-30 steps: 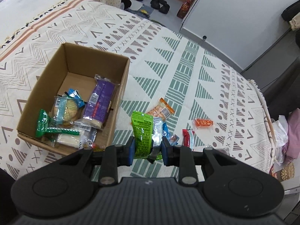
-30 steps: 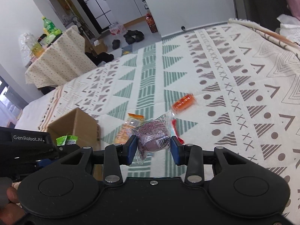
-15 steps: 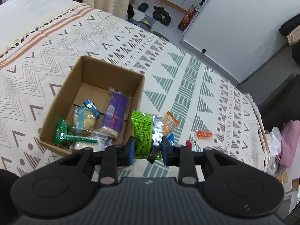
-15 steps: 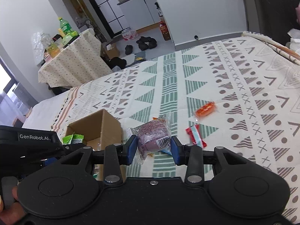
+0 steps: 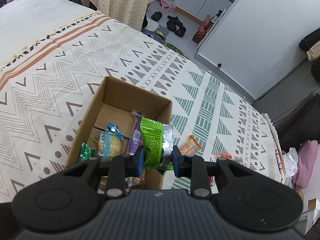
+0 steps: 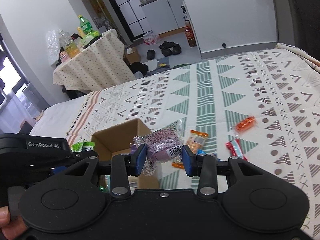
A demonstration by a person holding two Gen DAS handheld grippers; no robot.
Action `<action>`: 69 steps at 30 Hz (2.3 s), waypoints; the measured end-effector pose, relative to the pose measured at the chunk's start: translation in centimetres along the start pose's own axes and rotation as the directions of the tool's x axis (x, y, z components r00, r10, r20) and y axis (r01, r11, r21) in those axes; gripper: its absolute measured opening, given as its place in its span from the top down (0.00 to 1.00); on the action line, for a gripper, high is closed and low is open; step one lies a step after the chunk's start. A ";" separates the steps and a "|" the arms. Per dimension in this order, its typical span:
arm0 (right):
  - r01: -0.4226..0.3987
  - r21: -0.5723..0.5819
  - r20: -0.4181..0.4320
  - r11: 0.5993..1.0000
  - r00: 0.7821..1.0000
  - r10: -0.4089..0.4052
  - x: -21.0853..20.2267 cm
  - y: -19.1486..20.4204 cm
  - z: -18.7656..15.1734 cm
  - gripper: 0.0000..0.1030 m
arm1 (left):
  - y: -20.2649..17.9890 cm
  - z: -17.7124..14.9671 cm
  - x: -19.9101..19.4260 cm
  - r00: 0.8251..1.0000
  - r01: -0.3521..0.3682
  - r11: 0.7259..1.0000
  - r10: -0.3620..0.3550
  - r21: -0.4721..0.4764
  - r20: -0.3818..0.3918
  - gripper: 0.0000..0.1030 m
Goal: Organize snacks
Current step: 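Carry both packets over the cardboard box and open both grippers inside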
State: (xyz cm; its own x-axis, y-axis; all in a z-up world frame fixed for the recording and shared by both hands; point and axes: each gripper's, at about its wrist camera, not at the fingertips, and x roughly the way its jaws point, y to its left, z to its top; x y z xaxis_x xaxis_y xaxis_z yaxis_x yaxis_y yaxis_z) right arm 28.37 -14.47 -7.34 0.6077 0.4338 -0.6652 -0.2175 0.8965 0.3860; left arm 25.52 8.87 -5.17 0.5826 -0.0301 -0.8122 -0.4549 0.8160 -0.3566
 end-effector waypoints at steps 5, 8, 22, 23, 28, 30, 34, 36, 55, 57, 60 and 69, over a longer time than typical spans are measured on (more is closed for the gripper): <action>-0.011 -0.024 -0.012 1.000 1.000 0.010 0.9 1.8 -0.2 0.63 | 1.5 0.7 0.1 1.000 0.006 1.000 -0.006 -0.019 0.003 0.73; -0.013 -0.032 -0.021 0.999 1.000 0.013 1.4 2.6 -0.4 0.63 | 2.5 1.2 0.3 1.000 0.006 0.999 -0.006 -0.036 0.002 0.73; -0.040 -0.050 -0.057 0.998 0.998 0.037 4.2 6.1 -0.9 0.63 | 6.9 4.2 2.0 0.999 0.048 0.994 -0.050 -0.099 -0.011 0.73; -0.043 -0.051 -0.063 0.998 0.997 0.039 4.5 6.3 -0.9 0.63 | 7.1 4.3 2.2 0.999 0.050 0.994 -0.052 -0.101 -0.015 0.73; -0.042 -0.054 -0.094 0.998 0.995 0.037 6.2 7.1 -1.1 0.63 | 8.1 4.6 3.8 0.997 0.048 0.992 -0.053 -0.115 -0.047 0.73; -0.041 -0.058 -0.100 0.997 0.994 0.035 6.7 7.3 -1.0 0.63 | 8.4 4.7 4.6 0.997 0.040 0.992 -0.047 -0.120 -0.058 0.73; -0.038 -0.063 -0.115 0.997 0.993 0.031 7.8 7.8 -0.8 0.63 | 8.9 5.0 6.2 0.996 0.013 0.991 -0.025 -0.135 -0.091 0.72; -0.036 -0.070 -0.123 0.997 0.992 0.027 8.3 8.0 -0.7 0.63 | 9.1 5.1 6.8 0.994 -0.005 0.990 -0.010 -0.143 -0.107 0.69; -0.071 -0.081 -0.130 0.994 0.990 0.060 9.3 9.8 -0.6 0.37 | 10.4 5.2 8.0 0.991 -0.028 0.988 0.007 -0.153 -0.137 0.59; -0.064 -0.075 -0.118 0.995 0.992 0.055 8.9 9.4 -0.5 0.34 | 10.5 5.4 7.8 0.991 -0.021 0.988 0.001 -0.155 -0.131 0.59; -0.056 -0.054 -0.108 0.997 0.993 0.050 8.1 8.4 -0.4 0.33 | 10.2 5.5 7.4 0.993 -0.029 0.992 0.014 -0.125 -0.117 0.59; -0.010 0.001 -0.095 1.000 0.995 0.010 5.7 5.0 -1.0 0.32 | 7.8 4.6 5.5 0.993 -0.071 0.995 0.063 -0.071 -0.097 0.47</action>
State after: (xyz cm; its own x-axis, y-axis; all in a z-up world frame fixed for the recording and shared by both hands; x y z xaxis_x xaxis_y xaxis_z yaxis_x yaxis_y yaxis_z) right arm 29.98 -7.45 -9.84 0.5300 0.4491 -0.7193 -0.2224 0.8922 0.3931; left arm 28.29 17.68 -10.29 0.4843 -0.0343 -0.8742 -0.5419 0.7728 -0.3305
